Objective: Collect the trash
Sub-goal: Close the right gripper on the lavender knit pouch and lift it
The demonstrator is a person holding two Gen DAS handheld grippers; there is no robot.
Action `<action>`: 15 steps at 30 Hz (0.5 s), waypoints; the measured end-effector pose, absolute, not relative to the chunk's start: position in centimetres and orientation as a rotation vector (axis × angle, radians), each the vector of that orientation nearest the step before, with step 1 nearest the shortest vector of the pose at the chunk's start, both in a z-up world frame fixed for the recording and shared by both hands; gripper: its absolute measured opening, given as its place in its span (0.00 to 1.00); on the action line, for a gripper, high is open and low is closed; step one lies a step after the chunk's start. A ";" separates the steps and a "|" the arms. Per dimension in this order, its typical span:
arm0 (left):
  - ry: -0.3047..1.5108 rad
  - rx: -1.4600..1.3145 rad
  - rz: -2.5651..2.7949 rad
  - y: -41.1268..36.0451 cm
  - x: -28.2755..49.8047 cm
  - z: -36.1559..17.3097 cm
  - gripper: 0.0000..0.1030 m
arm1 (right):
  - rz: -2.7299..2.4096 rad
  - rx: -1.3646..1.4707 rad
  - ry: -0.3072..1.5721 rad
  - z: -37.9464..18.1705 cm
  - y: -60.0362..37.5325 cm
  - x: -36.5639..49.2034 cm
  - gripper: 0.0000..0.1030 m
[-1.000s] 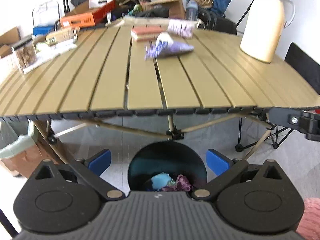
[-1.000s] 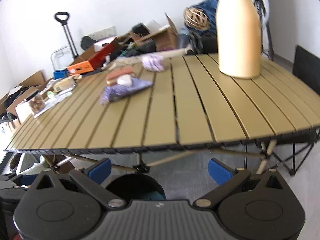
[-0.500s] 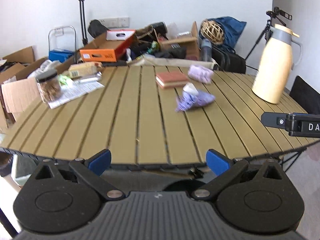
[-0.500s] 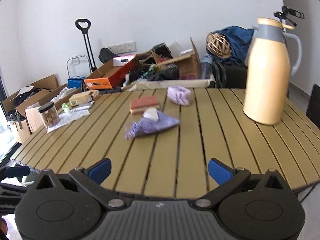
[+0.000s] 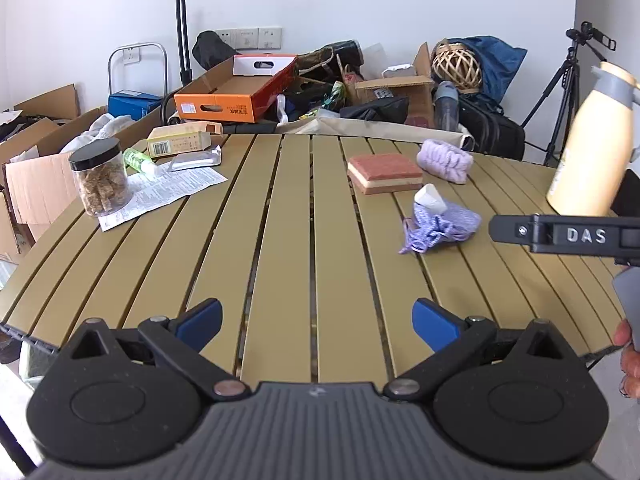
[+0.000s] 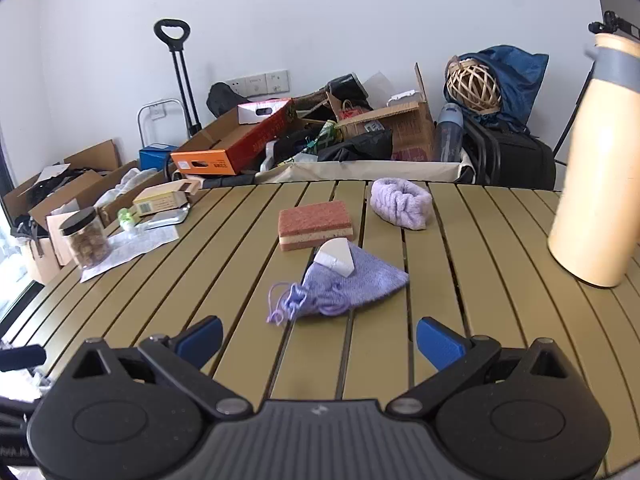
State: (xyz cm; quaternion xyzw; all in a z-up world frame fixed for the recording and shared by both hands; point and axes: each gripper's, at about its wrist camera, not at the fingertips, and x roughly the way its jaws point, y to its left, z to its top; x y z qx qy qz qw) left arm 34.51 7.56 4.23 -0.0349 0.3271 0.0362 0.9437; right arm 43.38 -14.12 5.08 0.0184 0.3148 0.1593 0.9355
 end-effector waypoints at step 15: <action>0.707 -0.072 0.124 9.1 41.6 1.2 1.00 | 0.297 0.041 0.767 -0.3 -10.1 53.8 1.00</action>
